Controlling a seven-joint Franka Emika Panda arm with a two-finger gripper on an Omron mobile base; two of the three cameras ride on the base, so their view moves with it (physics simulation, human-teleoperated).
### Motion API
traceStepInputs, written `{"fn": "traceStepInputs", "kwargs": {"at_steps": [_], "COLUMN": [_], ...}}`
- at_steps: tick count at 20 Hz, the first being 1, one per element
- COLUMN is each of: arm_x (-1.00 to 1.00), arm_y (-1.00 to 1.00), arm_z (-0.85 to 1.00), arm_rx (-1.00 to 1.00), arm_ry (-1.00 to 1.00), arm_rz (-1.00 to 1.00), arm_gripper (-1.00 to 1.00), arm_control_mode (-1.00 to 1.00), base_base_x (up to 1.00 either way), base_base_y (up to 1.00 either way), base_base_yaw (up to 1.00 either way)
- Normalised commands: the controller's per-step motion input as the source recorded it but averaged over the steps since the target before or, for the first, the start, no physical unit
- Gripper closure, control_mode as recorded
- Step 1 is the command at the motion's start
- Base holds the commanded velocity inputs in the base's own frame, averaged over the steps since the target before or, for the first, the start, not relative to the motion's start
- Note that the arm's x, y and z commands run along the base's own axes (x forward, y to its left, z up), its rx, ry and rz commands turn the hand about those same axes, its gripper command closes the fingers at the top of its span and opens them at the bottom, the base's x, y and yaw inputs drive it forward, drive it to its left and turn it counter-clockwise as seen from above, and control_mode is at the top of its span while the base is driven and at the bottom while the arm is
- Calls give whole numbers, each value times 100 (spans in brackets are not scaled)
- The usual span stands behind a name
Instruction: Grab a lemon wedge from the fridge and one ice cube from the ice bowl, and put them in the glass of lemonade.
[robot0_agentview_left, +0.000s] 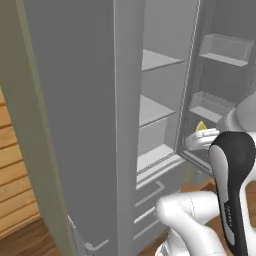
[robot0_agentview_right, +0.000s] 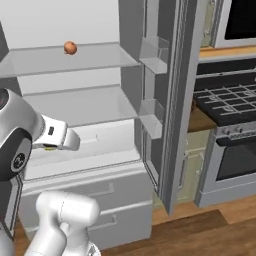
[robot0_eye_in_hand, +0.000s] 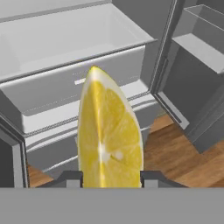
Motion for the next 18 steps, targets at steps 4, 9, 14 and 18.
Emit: {"fn": "traceStepInputs", "kwargs": {"at_steps": [4,9,14,18], "arm_x": [0,0,0,0], "arm_y": [0,0,0,0], "arm_z": [0,0,0,0], "arm_rx": [0,0,0,0], "arm_ry": [0,0,0,0], "arm_rz": [0,0,0,0], "arm_gripper": [100,100,100,100], "arm_control_mode": [100,100,100,100], "base_base_x": [-15,-6,-6,-39], "base_base_y": [-31,-23,-34,-11], "base_base_yaw": [-33,-42,-51,-50]}}
